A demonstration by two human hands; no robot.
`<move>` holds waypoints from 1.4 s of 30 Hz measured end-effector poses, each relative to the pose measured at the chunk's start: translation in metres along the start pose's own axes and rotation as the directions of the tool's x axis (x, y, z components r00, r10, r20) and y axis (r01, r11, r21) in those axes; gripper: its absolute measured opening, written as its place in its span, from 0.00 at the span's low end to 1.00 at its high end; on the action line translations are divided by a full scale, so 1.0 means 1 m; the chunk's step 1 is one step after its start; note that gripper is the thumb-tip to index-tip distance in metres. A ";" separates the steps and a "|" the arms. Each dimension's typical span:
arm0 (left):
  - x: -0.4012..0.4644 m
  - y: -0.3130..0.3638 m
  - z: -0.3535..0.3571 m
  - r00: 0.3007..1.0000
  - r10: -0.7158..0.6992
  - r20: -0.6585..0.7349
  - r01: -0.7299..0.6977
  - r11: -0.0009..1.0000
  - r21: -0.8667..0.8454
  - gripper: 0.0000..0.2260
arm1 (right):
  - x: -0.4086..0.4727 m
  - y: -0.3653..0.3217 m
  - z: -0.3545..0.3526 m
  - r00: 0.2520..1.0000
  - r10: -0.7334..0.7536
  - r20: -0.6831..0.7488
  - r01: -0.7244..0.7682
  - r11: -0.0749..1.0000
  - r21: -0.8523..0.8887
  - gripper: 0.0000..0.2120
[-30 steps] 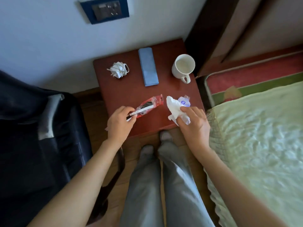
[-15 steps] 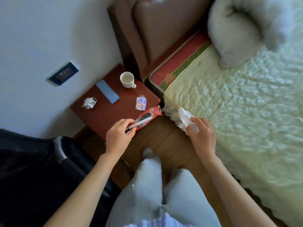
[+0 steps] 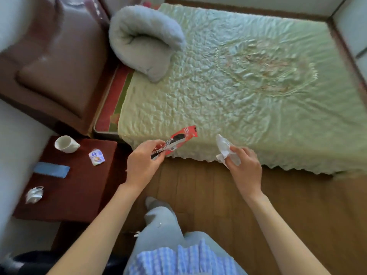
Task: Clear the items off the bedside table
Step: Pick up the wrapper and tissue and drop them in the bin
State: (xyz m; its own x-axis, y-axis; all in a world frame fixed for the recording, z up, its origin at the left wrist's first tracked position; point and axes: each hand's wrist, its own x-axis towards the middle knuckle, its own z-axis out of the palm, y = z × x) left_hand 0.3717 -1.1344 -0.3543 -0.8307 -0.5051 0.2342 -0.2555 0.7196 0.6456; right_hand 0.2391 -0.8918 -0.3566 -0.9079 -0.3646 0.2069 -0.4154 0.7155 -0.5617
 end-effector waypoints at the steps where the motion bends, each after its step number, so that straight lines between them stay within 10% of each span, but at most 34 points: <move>1: -0.003 0.019 0.010 0.999 0.033 0.018 -0.032 0.999 -0.014 0.13 | -0.013 0.016 -0.018 0.999 0.024 -0.038 -0.024 1.000 -0.011 0.12; 10: -0.048 0.179 0.112 0.921 0.285 0.264 -0.250 0.955 -0.159 0.13 | -0.131 0.141 -0.159 0.897 0.306 -0.318 -0.339 0.939 -0.053 0.10; 25: -0.060 0.402 0.296 0.585 0.642 0.495 -0.493 0.766 -0.412 0.11 | -0.212 0.288 -0.270 0.573 0.538 -0.618 -0.692 0.722 -0.013 0.13; 42: -0.034 0.625 0.517 0.381 0.711 0.591 -0.510 0.695 -0.507 0.11 | -0.194 0.493 -0.399 0.333 0.659 -0.674 -0.853 0.515 0.081 0.14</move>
State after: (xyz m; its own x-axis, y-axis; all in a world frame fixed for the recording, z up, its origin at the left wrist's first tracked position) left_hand -0.0155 -0.4213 -0.3344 -0.7907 0.6006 0.1187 0.4967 0.5159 0.6979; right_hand 0.1876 -0.2305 -0.3546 -0.6145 0.7518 0.2392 0.5654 0.6312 -0.5310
